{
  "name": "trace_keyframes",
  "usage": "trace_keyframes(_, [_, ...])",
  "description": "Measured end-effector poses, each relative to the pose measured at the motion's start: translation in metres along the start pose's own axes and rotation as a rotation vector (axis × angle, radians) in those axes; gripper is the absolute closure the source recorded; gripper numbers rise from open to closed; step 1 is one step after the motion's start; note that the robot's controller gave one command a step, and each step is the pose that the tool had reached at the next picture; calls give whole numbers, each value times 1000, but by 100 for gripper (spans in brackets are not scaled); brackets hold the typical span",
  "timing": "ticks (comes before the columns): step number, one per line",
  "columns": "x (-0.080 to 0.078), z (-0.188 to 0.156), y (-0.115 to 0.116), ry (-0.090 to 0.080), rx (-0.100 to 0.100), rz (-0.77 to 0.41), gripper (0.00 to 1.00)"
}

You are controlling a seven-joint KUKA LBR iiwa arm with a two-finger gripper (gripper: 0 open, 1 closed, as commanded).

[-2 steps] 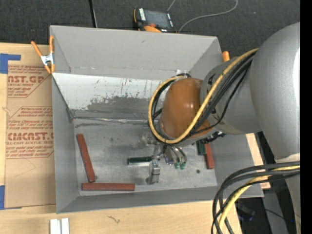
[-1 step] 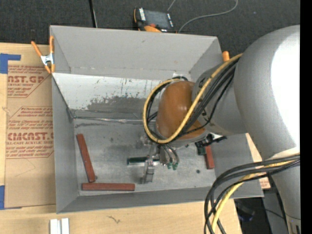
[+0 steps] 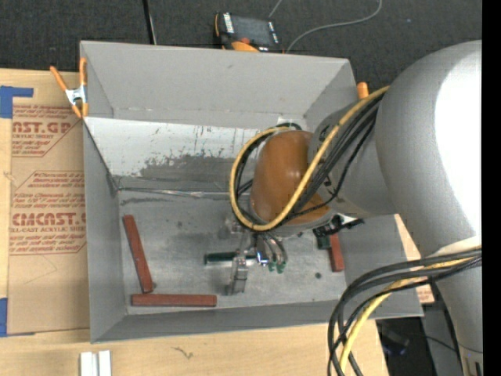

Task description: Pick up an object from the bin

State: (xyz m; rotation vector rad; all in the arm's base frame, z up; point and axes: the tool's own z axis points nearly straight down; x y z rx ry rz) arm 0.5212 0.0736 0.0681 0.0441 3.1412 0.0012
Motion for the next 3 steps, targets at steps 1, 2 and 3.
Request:
trace_keyframes(1, [0,-1,0,-1,0,0,100])
trace_keyframes(2, [-2,-77,1,-7,-2,0,100])
trace_keyframes(3, [-4,-130,1,-7,-2,0,100])
